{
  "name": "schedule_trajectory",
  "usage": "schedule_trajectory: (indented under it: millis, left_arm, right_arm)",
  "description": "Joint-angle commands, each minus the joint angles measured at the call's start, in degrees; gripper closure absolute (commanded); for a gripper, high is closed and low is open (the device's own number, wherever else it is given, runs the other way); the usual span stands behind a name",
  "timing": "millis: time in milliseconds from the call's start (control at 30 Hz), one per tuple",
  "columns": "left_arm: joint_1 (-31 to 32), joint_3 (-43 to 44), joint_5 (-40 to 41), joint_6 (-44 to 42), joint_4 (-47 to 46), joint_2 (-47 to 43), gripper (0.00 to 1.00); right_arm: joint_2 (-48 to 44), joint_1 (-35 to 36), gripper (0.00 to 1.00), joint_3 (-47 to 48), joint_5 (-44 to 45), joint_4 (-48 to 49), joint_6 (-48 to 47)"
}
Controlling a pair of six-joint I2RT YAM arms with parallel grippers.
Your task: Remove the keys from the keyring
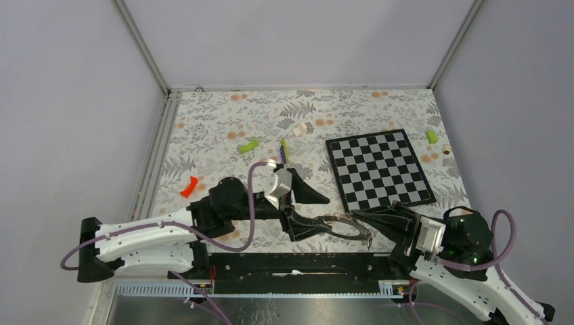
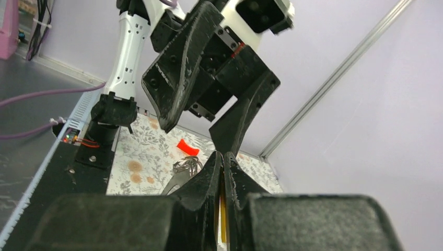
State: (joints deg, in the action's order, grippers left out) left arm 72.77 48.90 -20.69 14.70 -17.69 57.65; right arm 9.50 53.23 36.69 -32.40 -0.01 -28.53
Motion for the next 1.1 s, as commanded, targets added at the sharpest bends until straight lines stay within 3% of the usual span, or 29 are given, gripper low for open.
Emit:
schedule_trajectory:
  millis: [0, 133, 233, 333, 400, 500, 667, 833, 1067]
  left_arm:
    - [0.26, -2.06, 10.07, -2.96, 0.92, -6.3, 0.28]
    - [0.26, -3.52, 16.3, -4.02, 2.37, -11.25, 0.21]
    - [0.26, -4.01, 22.88, -4.22, 4.17, -13.58, 0.03]
    - [0.26, -4.64, 34.04, -0.86, 7.4, -15.02, 0.01]
    - [0.26, -5.82, 43.37, 3.06, 10.14, -15.93, 0.01]
    - [0.14, -6.54, 58.25, 13.03, 20.16, -16.58, 0.01]
    - [-0.17, -8.09, 65.52, 23.04, 33.21, -18.59, 0.01]
    - [-0.18, -12.63, 71.12, 29.22, 37.98, -22.67, 0.01]
    - [-0.18, -13.02, 73.53, 29.86, 40.04, -22.58, 0.01]
  right_arm:
    - [2.75, 0.03, 1.0, 4.13, 6.0, 3.9, 8.12]
    - [4.65, 0.03, 1.0, 6.29, 9.28, 2.05, 11.43]
    - [6.29, 0.03, 1.0, 7.74, 13.31, 0.42, 13.84]
    - [9.53, 0.03, 1.0, 8.95, 23.87, -4.99, 20.94]
    - [13.1, 0.03, 1.0, 7.86, 35.35, -8.2, 27.45]
    - [19.19, 0.03, 1.0, 3.83, 37.44, -8.95, 33.76]
    - [24.3, 0.01, 1.0, -4.58, 35.94, 2.89, 40.66]
    - [27.06, 0.03, 1.0, -10.04, 35.12, 10.54, 45.44]
    - [32.35, 0.03, 1.0, -13.63, 57.81, 3.64, 50.18]
